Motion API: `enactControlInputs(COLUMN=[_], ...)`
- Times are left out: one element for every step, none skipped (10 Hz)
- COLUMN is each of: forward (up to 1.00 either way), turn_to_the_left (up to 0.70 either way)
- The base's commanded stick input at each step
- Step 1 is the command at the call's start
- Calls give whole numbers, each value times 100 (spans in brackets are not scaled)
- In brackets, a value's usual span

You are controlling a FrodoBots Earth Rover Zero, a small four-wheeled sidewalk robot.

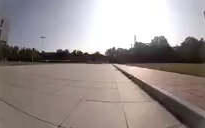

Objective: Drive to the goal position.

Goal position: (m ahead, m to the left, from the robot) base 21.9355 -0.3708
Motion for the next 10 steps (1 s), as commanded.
enactControlInputs(forward=[70,70,70,70,70,70,70,70,70,70], turn_to_the_left=[1,1,1,1,1,1,1,1,1,-11])
